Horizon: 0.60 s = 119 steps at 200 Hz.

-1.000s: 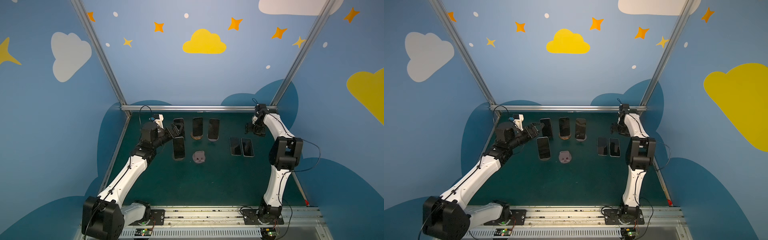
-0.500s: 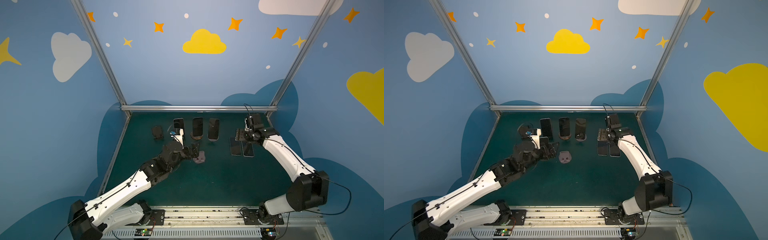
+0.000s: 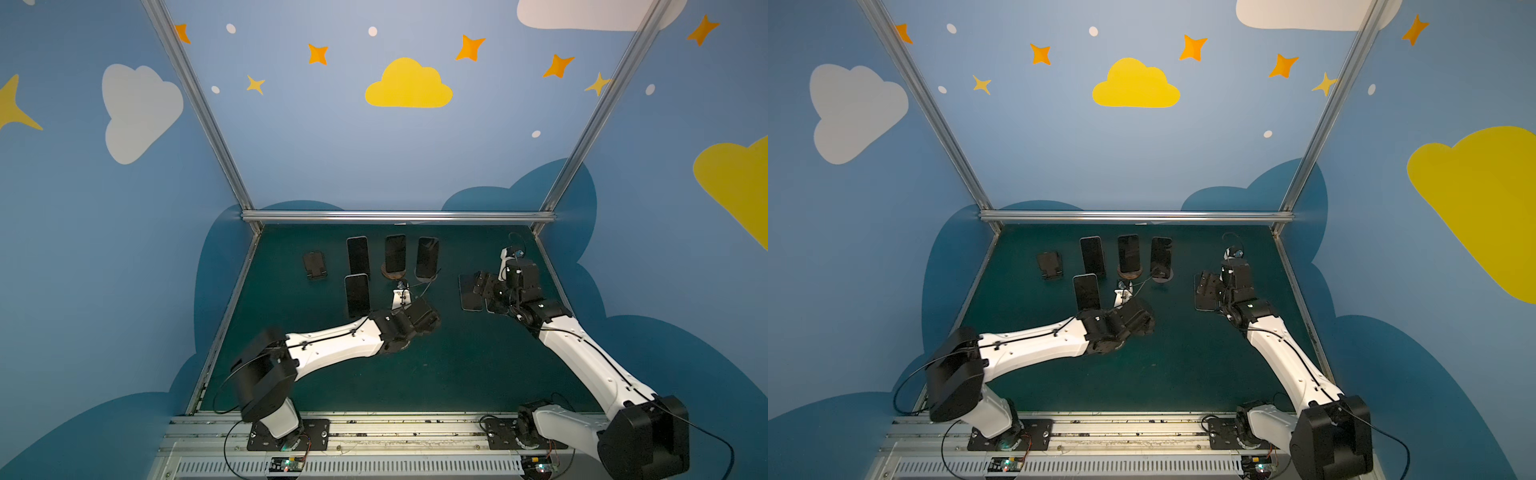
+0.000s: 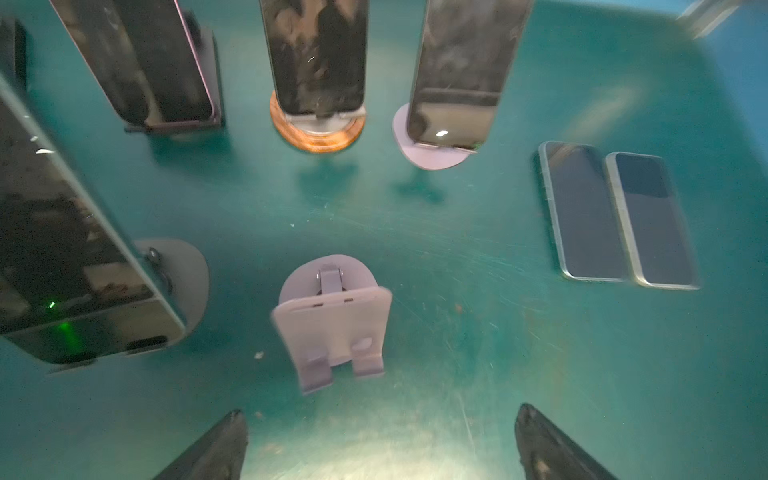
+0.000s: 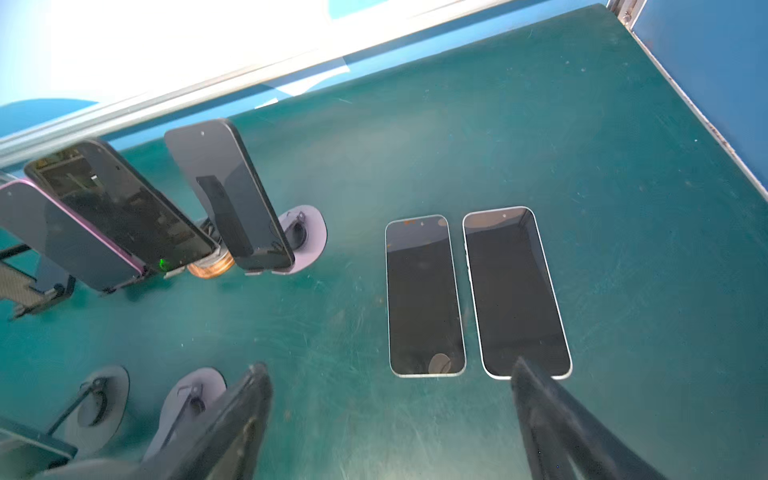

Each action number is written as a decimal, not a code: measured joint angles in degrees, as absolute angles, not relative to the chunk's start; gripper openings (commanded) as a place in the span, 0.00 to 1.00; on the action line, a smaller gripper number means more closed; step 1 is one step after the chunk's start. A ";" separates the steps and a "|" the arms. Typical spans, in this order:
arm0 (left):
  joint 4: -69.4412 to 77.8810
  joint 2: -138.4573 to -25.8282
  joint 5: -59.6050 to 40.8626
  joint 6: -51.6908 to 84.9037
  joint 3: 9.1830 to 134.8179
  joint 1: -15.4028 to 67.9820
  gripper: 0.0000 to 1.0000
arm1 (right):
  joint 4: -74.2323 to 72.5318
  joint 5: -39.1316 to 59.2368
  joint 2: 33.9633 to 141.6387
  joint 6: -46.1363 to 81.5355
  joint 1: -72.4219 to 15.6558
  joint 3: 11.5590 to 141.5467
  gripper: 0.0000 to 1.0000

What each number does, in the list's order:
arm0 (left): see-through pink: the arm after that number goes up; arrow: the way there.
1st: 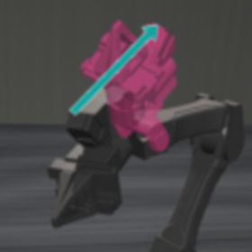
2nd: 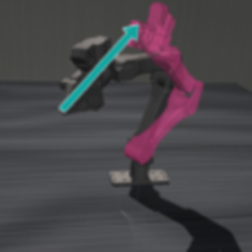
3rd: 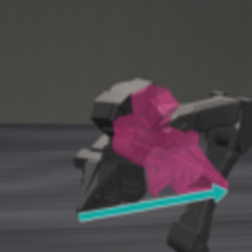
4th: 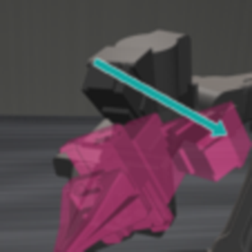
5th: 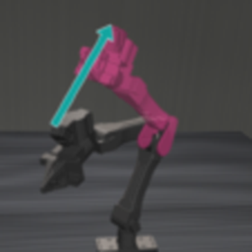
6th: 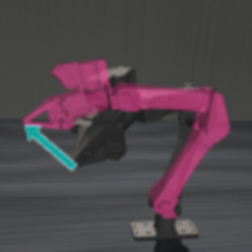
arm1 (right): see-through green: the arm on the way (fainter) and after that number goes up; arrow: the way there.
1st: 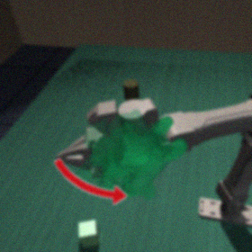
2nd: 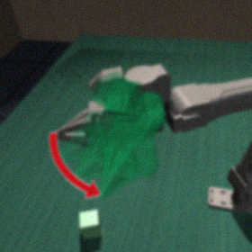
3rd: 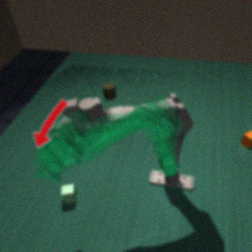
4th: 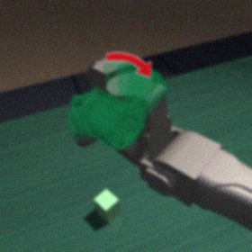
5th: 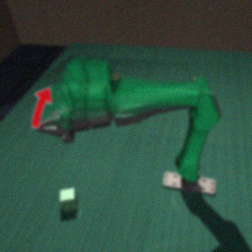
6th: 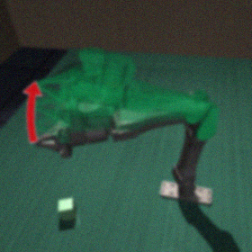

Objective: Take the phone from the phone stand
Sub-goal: 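Lower the left gripper onto the empty lavender round stand and grasp it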

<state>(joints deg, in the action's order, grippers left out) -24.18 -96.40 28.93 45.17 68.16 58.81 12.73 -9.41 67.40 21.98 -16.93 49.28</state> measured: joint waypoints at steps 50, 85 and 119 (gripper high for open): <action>-29.69 -99.33 32.80 49.84 69.47 58.87 1.00 | 12.40 -8.99 69.32 22.63 -16.93 49.39 0.91; -28.77 -100.18 33.06 48.60 69.58 57.56 0.99 | 12.82 -8.14 69.65 23.81 -16.93 49.39 0.90; -26.28 -103.44 32.38 46.13 69.73 55.24 0.93 | 13.15 -7.68 69.67 24.23 -16.93 49.39 0.90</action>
